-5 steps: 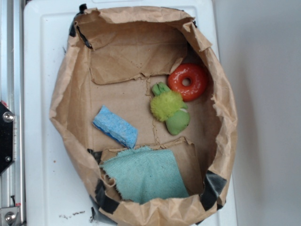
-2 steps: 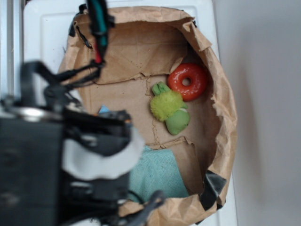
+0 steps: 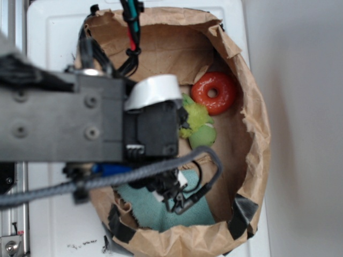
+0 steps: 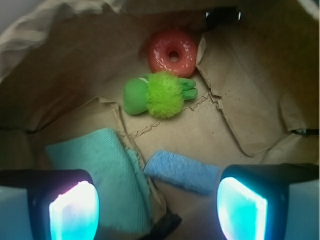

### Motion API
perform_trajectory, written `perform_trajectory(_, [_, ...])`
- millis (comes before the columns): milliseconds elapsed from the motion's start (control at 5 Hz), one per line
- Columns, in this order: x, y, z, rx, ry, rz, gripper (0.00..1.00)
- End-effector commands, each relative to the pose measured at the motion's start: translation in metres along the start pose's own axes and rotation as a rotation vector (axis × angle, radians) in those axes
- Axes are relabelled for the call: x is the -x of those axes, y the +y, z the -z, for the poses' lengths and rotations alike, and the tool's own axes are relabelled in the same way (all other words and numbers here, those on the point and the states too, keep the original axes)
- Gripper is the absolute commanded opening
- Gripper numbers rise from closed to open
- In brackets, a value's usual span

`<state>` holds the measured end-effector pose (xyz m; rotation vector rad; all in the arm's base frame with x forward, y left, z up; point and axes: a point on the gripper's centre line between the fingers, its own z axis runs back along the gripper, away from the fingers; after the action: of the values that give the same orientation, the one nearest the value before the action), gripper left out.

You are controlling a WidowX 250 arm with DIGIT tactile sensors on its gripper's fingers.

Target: Grab the blue cloth.

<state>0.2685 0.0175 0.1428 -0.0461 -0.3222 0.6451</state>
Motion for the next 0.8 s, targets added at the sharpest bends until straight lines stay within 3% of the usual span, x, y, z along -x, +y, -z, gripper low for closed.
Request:
perform_trajectory(0, [-0.002,-0.004,0.041,-0.034,0.064,-0.035,1.00])
perform_trajectory(200, [0.015,-0.027,0.059,-0.018,0.145,-0.035,1.00])
perform_trajectory(400, [0.041,-0.048,0.068,0.033,0.265,-0.047,1.00])
perform_trajectory(600, [0.054,-0.058,0.056,0.120,0.341,-0.027,1.00])
